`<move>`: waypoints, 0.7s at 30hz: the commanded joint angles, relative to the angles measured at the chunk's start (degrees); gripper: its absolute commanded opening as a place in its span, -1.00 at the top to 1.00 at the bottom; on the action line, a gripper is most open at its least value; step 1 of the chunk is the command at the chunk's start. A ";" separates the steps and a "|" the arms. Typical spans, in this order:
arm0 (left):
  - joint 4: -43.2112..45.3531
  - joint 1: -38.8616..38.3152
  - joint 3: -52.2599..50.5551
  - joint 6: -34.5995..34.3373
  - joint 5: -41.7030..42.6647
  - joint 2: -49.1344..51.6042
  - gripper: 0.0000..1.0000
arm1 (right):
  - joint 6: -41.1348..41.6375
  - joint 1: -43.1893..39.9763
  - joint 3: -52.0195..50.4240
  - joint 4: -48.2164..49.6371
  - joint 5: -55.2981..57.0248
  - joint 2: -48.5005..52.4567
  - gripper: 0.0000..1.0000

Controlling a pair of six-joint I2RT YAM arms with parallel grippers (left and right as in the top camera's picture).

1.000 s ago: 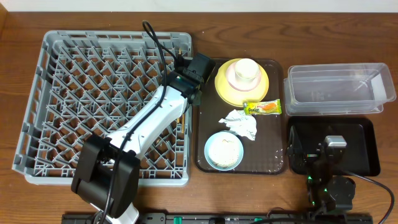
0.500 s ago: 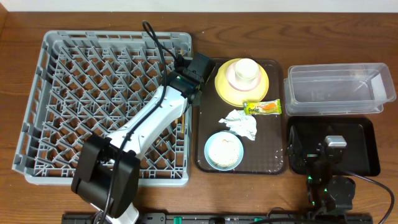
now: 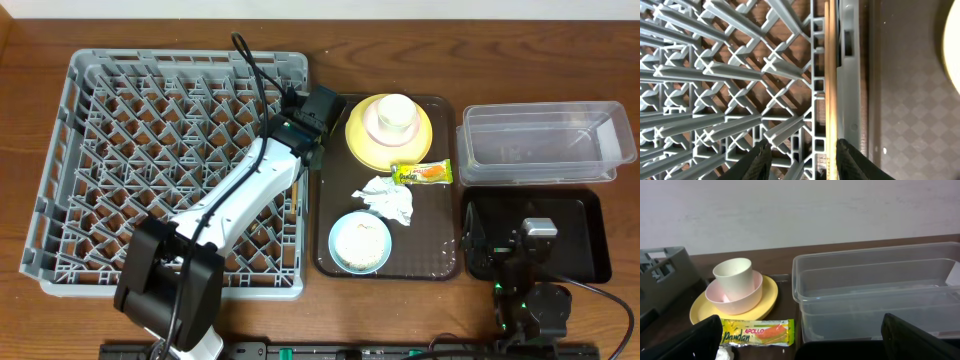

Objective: Sort waste into correct bins and load items into the dishwasher rack

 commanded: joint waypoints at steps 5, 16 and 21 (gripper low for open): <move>-0.50 0.15 3.39 -2.19 -0.07 -12.55 0.11 | -0.55 -0.79 -0.09 -0.20 -0.04 0.04 -0.98; -7.89 -0.26 3.37 -3.39 24.52 -21.46 0.12 | -0.55 -0.79 -0.09 -0.20 -0.04 0.04 -0.98; -14.36 -1.64 3.10 -3.37 28.41 -20.59 0.21 | -0.55 -0.79 -0.09 -0.20 -0.04 0.04 -0.99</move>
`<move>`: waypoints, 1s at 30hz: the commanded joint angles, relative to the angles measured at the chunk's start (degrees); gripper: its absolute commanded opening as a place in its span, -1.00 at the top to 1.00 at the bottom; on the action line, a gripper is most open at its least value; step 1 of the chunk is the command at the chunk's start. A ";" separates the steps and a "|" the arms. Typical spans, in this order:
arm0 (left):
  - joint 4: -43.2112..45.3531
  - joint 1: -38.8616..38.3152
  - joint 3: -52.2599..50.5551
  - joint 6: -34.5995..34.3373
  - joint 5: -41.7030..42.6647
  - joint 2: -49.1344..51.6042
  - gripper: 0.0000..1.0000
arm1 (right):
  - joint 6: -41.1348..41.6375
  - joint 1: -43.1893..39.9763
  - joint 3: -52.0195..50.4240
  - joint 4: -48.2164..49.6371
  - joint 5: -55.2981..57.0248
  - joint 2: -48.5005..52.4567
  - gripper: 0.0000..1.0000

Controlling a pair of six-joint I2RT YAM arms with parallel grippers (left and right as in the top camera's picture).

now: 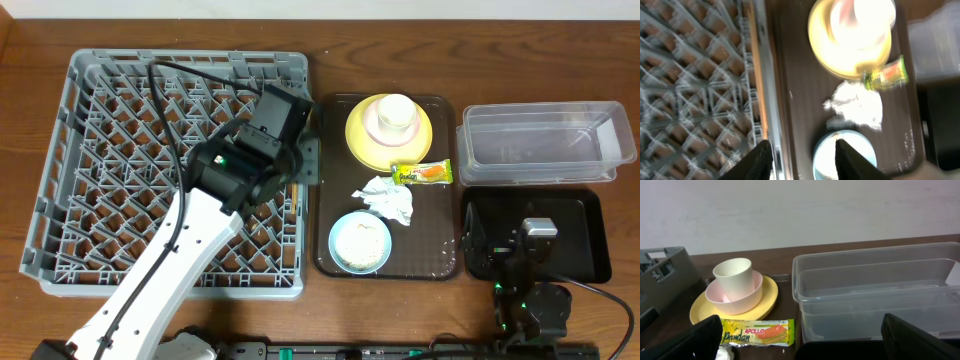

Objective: Sort waste into correct bins and load items into the dishwasher rack

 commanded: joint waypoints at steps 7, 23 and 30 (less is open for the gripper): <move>-3.17 -7.58 -3.39 -0.57 5.27 0.83 0.59 | -0.55 -0.79 -0.09 -0.20 -0.04 0.04 -0.98; 5.75 -19.39 -12.07 -7.19 4.68 7.74 0.70 | -0.55 -0.79 -0.09 -0.20 -0.04 0.04 -0.99; 5.75 -20.61 -12.07 -7.15 4.66 10.88 0.69 | -0.55 -0.79 -0.07 -0.20 -0.04 0.04 -0.98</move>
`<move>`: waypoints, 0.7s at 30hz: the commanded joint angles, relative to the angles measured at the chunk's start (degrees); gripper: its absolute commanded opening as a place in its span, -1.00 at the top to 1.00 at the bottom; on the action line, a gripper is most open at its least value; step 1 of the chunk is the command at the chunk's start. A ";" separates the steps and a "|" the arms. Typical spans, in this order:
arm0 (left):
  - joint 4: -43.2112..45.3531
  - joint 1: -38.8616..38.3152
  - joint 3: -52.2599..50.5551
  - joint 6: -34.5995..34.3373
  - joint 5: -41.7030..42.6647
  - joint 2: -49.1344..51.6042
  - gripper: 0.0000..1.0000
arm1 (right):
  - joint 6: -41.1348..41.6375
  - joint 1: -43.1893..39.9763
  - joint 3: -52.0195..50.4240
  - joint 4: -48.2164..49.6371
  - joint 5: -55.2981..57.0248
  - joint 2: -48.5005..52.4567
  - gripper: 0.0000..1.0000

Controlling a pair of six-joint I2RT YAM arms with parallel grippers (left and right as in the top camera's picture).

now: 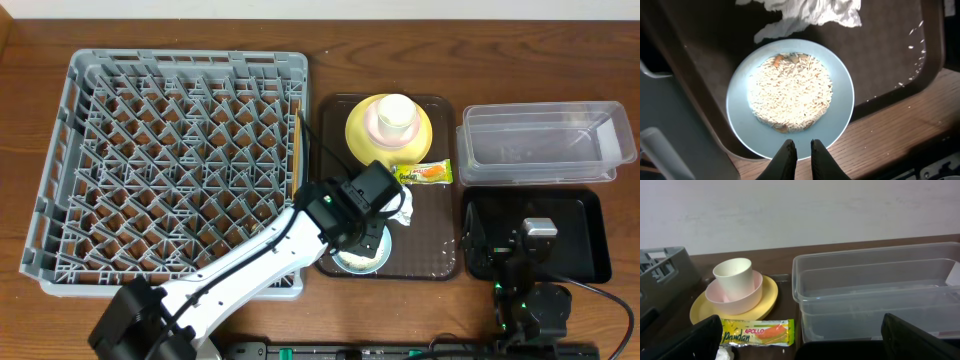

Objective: Sort waste into correct bins and load items into the dishwasher rack

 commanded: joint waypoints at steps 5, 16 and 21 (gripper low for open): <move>-0.04 -0.26 -0.24 -0.90 -1.01 1.07 0.68 | -0.52 -0.79 -0.09 -0.17 -0.04 0.04 -0.99; 0.02 -0.24 -0.24 -0.90 -5.55 1.07 0.66 | -0.55 -0.79 -0.09 -0.17 -0.04 0.04 -0.98; 0.20 -0.22 -0.22 -0.90 -8.41 1.07 0.50 | -0.55 -0.79 -0.09 -0.17 -0.04 0.04 -0.98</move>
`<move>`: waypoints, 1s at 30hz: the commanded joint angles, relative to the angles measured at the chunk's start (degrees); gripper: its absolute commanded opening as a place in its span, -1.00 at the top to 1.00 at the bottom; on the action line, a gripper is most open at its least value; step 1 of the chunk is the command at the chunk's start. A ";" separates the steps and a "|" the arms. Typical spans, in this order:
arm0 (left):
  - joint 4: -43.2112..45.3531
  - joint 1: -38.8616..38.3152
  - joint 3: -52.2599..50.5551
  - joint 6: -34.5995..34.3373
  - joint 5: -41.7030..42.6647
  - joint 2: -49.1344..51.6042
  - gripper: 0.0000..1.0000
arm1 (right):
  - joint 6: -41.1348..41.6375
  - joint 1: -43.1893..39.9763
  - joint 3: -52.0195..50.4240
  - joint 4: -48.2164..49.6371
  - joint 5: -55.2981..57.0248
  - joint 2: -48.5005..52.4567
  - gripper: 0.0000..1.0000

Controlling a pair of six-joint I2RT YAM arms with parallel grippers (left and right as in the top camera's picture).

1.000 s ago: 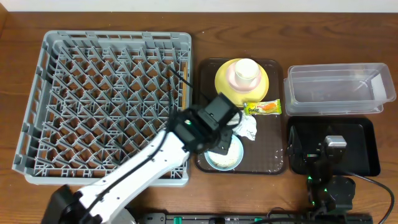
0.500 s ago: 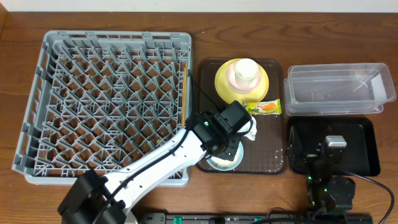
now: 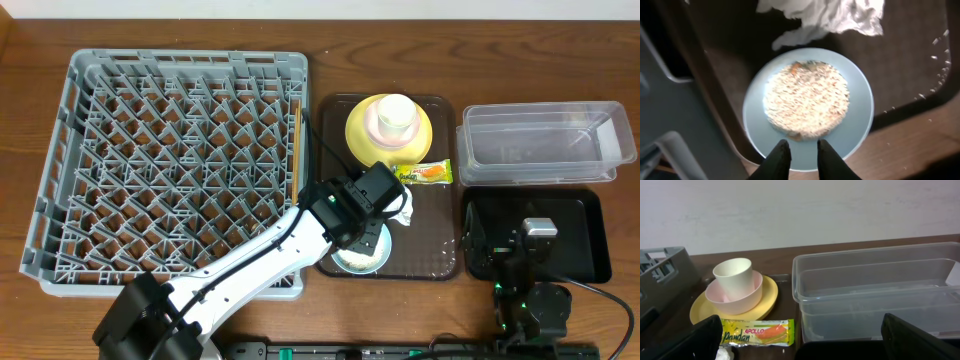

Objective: Sort waste into correct bins and load items into the dishwasher rack

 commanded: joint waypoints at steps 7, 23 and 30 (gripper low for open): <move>0.98 2.71 0.48 -0.20 -3.19 0.22 0.14 | -0.55 -0.79 -0.09 -0.20 -0.04 0.04 -0.99; -5.05 20.63 10.14 2.64 7.23 0.22 -0.20 | -0.52 -0.79 -0.09 -0.20 -0.04 0.04 -0.98; -5.49 26.40 10.19 2.62 10.10 -0.11 -0.43 | -0.55 -0.79 -0.09 -0.20 -0.04 0.04 -0.99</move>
